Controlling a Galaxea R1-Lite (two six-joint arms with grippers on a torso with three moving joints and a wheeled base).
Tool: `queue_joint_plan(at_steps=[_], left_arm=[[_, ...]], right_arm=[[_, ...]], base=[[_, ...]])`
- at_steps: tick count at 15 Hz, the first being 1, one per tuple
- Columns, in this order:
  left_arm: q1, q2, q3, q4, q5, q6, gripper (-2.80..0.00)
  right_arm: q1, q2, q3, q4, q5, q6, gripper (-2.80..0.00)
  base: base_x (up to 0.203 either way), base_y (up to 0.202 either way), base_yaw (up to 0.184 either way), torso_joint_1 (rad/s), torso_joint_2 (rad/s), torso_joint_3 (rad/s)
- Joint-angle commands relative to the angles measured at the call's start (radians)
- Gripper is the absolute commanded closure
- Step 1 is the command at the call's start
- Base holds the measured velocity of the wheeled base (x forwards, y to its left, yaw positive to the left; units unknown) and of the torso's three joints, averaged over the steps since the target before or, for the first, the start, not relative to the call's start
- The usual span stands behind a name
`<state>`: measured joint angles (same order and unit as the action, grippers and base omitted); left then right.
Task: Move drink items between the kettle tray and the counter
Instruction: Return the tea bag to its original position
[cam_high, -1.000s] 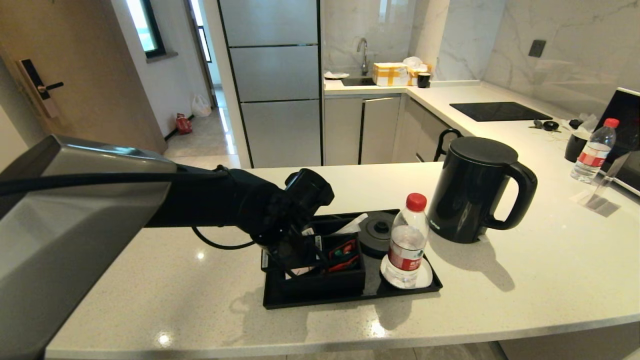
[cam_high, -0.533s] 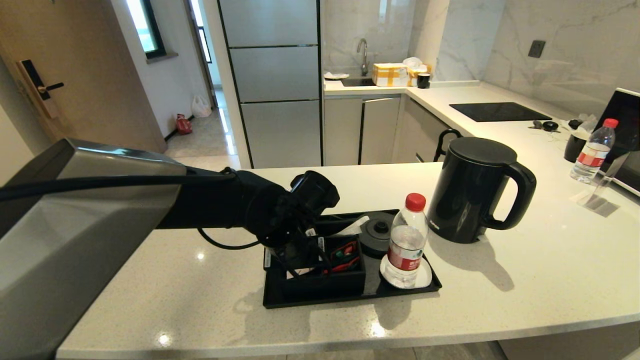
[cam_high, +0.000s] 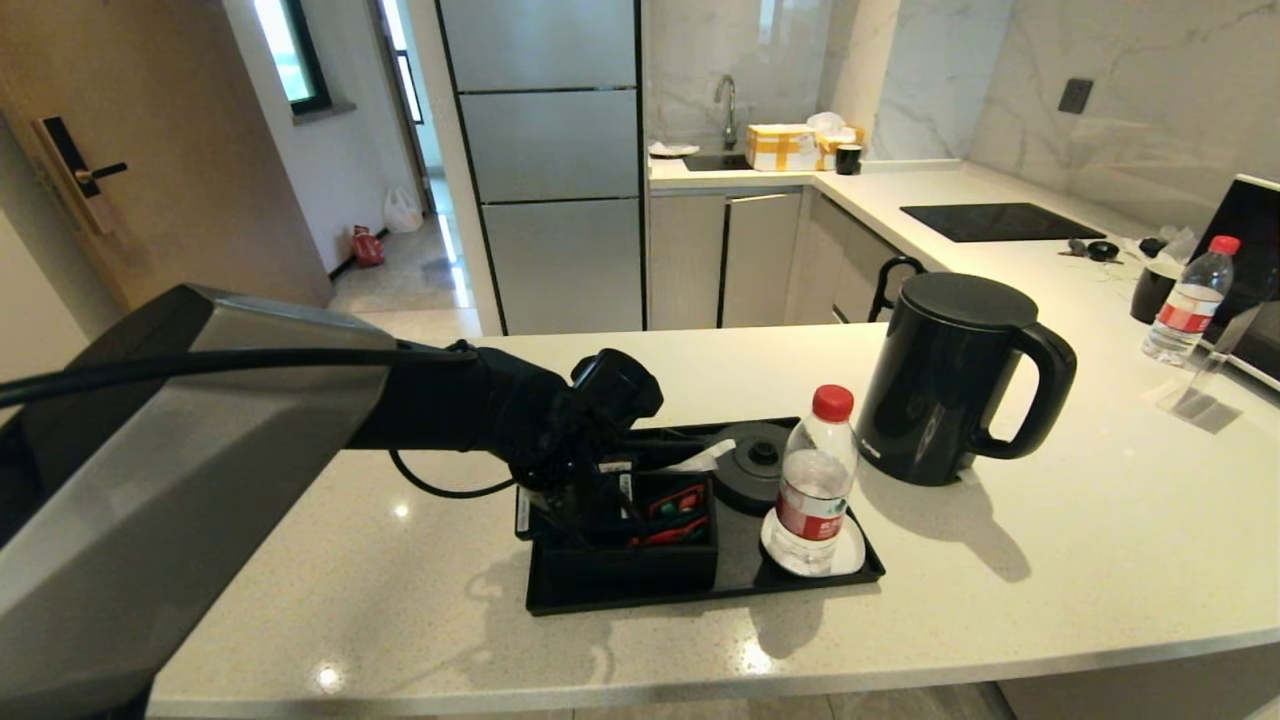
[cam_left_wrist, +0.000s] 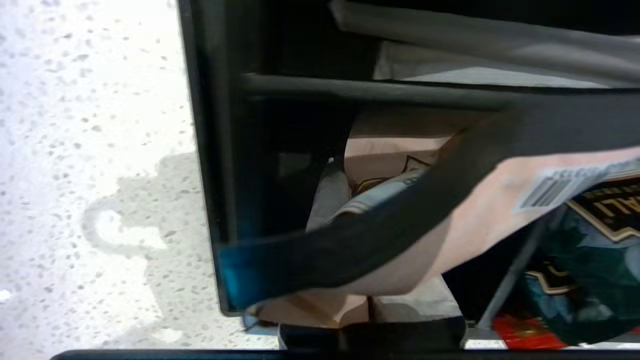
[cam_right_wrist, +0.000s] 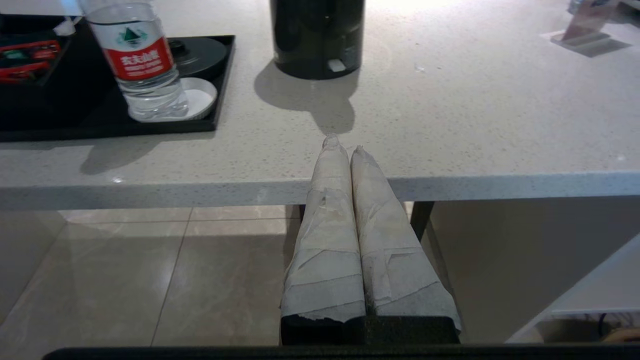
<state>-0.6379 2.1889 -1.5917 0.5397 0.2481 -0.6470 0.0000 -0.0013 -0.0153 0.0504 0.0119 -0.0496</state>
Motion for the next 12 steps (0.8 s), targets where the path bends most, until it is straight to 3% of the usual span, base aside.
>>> queue_joint_plan(at_steps=[1, 12], left_arm=[[0.001, 0.003, -0.002, 0.0, 0.002, -0.003, 0.0], [-0.002, -0.02, -0.005, 0.005, 0.017, -0.004, 0.0]], right_arm=[[0.0, 0.001, 0.0, 0.0, 0.0, -0.001, 0.0], [0.0, 0.001, 0.0, 0.0, 0.0, -0.001, 0.0]], base=[[0.0, 0.0, 0.0, 0.0, 0.0, 0.0], [0.0, 0.0, 0.0, 0.0, 0.0, 0.0]])
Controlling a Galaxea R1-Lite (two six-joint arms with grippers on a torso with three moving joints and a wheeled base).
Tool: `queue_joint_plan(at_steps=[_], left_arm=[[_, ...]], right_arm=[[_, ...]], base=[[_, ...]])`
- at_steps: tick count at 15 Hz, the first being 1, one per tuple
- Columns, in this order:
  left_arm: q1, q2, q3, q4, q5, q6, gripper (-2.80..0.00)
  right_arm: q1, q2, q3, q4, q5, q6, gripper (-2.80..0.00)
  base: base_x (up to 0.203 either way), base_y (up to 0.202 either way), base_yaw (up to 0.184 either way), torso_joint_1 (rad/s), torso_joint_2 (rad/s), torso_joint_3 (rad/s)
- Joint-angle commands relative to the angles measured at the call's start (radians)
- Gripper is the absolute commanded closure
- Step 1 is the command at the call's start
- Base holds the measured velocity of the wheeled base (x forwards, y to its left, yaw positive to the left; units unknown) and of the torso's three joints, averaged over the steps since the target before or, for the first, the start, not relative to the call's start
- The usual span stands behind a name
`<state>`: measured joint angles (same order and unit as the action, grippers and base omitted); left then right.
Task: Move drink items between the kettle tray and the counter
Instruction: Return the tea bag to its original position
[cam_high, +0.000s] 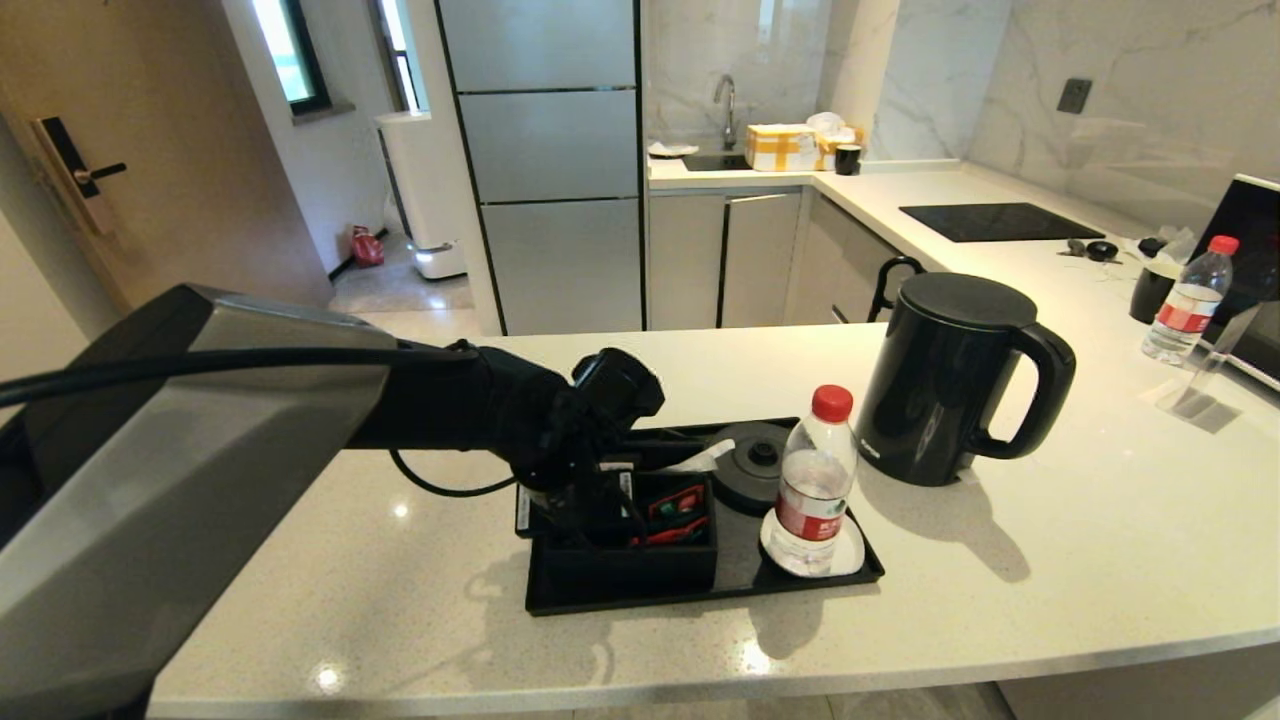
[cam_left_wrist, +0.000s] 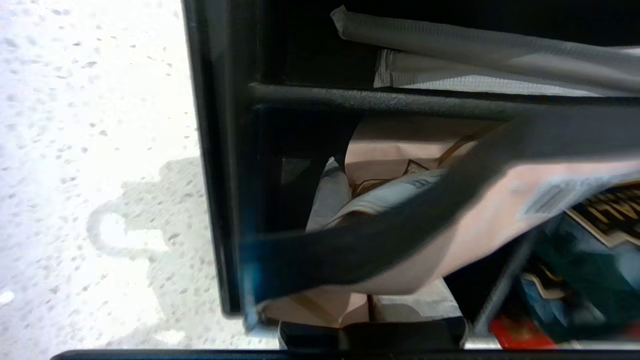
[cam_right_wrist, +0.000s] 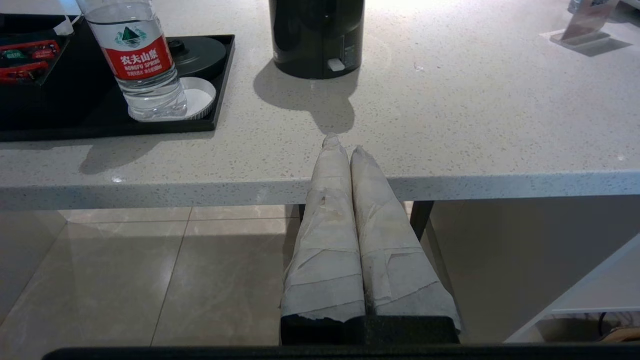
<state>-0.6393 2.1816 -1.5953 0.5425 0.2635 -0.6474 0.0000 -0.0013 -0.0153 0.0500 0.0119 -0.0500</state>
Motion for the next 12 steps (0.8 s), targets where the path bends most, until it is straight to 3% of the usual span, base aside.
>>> queue_joint_plan(at_steps=[1, 7, 10, 11, 12], left_arm=[[-0.006, -0.053, -0.003, 0.012, 0.002, -0.006, 0.0], [-0.008, -0.072, -0.005, 0.017, 0.002, -0.008, 0.0], [-0.022, -0.117, 0.043, 0.03, 0.045, -0.02, 0.0], [-0.022, -0.117, 0.043, 0.03, 0.045, -0.02, -2.8], [-0.022, -0.117, 0.043, 0.03, 0.045, -0.02, -2.8]], right_arm=[[0.0, 0.001, 0.0, 0.001, 0.0, -0.001, 0.0], [0.0, 0.001, 0.0, 0.001, 0.0, -0.001, 0.0], [0.0, 0.001, 0.0, 0.001, 0.0, -0.002, 0.0], [0.0, 0.001, 0.0, 0.001, 0.0, -0.002, 0.0], [0.0, 0.001, 0.0, 0.001, 0.0, -0.002, 0.0]], base=[[0.0, 0.0, 0.0, 0.0, 0.0, 0.0], [0.0, 0.0, 0.0, 0.0, 0.0, 0.0], [0.0, 0.0, 0.0, 0.0, 0.0, 0.0], [0.0, 0.0, 0.0, 0.0, 0.0, 0.0], [0.0, 0.0, 0.0, 0.0, 0.0, 0.0]])
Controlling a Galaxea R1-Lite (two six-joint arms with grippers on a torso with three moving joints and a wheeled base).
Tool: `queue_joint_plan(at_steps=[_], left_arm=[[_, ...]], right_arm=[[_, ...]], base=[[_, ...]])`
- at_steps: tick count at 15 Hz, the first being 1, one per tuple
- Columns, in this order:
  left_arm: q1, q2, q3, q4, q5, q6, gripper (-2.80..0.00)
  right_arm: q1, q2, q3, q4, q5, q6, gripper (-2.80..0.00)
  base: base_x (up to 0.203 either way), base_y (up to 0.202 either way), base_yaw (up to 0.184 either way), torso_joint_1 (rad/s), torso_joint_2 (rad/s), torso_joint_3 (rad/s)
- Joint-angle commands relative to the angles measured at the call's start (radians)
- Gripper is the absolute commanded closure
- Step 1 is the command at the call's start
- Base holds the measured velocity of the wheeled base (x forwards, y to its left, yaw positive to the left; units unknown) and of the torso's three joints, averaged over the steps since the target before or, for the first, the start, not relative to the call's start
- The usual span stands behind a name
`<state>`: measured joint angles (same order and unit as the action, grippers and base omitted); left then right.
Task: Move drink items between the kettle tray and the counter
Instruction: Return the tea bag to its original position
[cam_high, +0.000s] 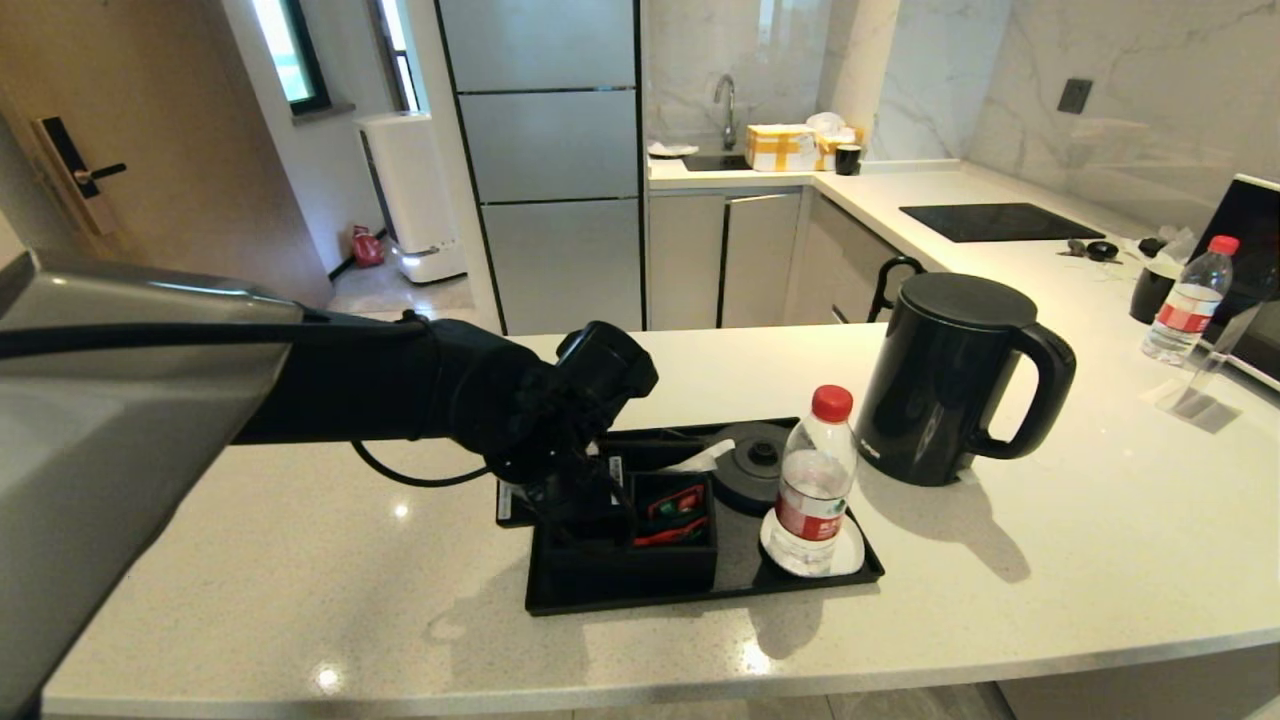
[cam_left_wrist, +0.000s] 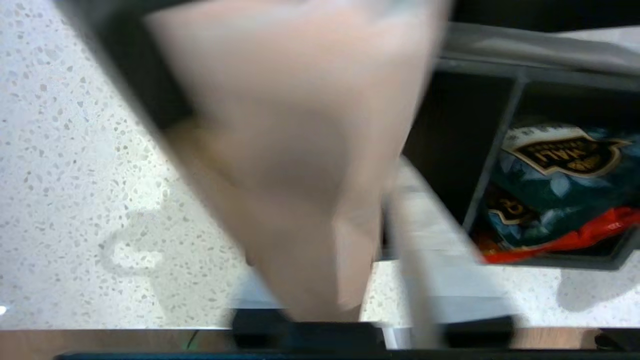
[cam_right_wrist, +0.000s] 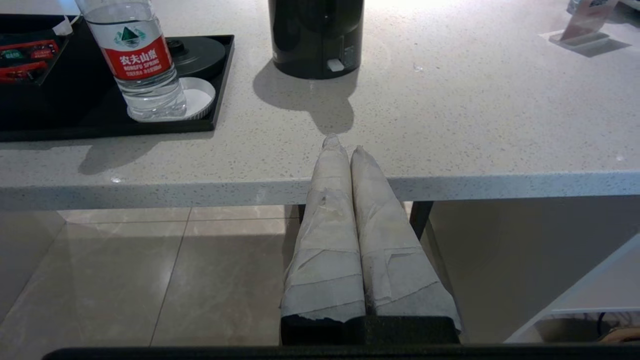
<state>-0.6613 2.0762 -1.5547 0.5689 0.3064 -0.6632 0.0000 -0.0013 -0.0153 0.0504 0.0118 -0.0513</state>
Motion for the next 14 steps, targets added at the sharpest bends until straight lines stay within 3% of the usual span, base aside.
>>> queue_joint_plan(at_steps=[1, 14], left_arm=[[-0.008, -0.007, 0.002, 0.006, 0.003, -0.003, -2.8], [-0.044, -0.033, 0.004, 0.009, 0.003, 0.0, -2.8]], right_arm=[[0.0, 0.001, 0.0, 0.0, 0.0, -0.001, 0.0], [0.0, 0.001, 0.0, 0.0, 0.0, 0.001, 0.0]], base=[[0.0, 0.0, 0.0, 0.0, 0.0, 0.0], [0.0, 0.0, 0.0, 0.0, 0.0, 0.0]])
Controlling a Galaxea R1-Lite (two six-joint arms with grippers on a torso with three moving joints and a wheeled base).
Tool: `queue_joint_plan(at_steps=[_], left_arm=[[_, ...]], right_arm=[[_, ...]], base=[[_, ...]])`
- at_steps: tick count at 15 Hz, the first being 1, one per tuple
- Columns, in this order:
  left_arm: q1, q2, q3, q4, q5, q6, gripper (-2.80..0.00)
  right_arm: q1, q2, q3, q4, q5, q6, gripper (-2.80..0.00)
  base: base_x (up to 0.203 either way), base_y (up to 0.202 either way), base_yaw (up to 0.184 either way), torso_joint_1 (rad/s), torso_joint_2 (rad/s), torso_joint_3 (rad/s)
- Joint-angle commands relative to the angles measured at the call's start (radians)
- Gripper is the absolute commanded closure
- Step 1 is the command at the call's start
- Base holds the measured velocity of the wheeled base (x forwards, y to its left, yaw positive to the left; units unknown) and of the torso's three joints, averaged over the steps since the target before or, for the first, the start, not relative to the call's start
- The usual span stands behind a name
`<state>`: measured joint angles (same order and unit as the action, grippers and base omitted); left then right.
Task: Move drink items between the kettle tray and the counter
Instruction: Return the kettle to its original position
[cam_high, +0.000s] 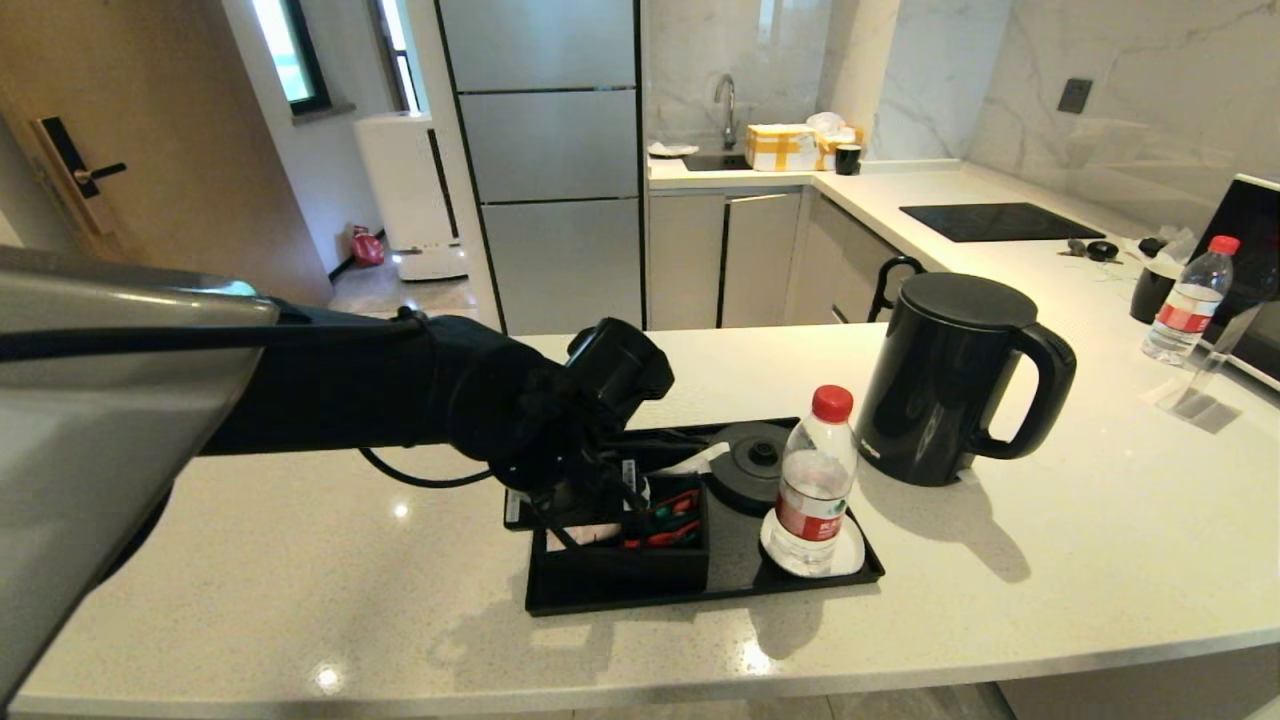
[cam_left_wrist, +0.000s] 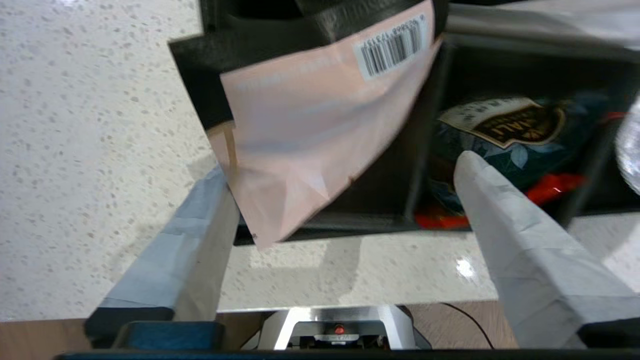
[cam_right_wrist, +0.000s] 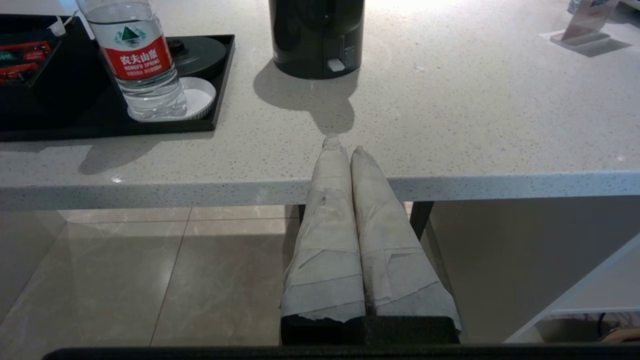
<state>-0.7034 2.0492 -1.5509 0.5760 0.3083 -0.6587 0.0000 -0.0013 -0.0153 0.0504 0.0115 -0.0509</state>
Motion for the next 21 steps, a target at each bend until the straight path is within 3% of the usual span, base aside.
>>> queue_joint_plan(at_steps=[1, 7, 15, 16, 19, 21], left_arm=[[-0.013, -0.022, 0.002, 0.002, 0.002, -0.005, -2.8], [-0.028, -0.08, 0.008, 0.005, 0.003, -0.001, -2.8], [0.039, -0.254, 0.072, 0.005, 0.005, -0.002, -2.8], [0.039, -0.254, 0.072, 0.005, 0.005, -0.002, 0.0], [0.041, -0.256, 0.074, 0.006, 0.004, -0.002, 0.0], [0.098, -0.342, 0.133, 0.015, 0.003, -0.002, 0.0]], right_arm=[[0.0, 0.001, 0.0, 0.0, 0.001, 0.0, 0.0], [0.0, 0.001, 0.0, 0.0, 0.001, 0.0, 0.0], [0.0, 0.001, 0.0, 0.0, 0.001, -0.001, 0.0], [0.0, 0.001, 0.0, 0.0, 0.001, -0.001, 0.0], [0.0, 0.001, 0.0, 0.0, 0.001, -0.001, 0.0], [0.0, 0.001, 0.0, 0.0, 0.001, -0.001, 0.0]], base=[[0.0, 0.0, 0.0, 0.0, 0.0, 0.0], [0.0, 0.0, 0.0, 0.0, 0.0, 0.0], [0.0, 0.0, 0.0, 0.0, 0.0, 0.0], [0.0, 0.0, 0.0, 0.0, 0.0, 0.0], [0.0, 0.0, 0.0, 0.0, 0.0, 0.0], [0.0, 0.0, 0.0, 0.0, 0.0, 0.0]])
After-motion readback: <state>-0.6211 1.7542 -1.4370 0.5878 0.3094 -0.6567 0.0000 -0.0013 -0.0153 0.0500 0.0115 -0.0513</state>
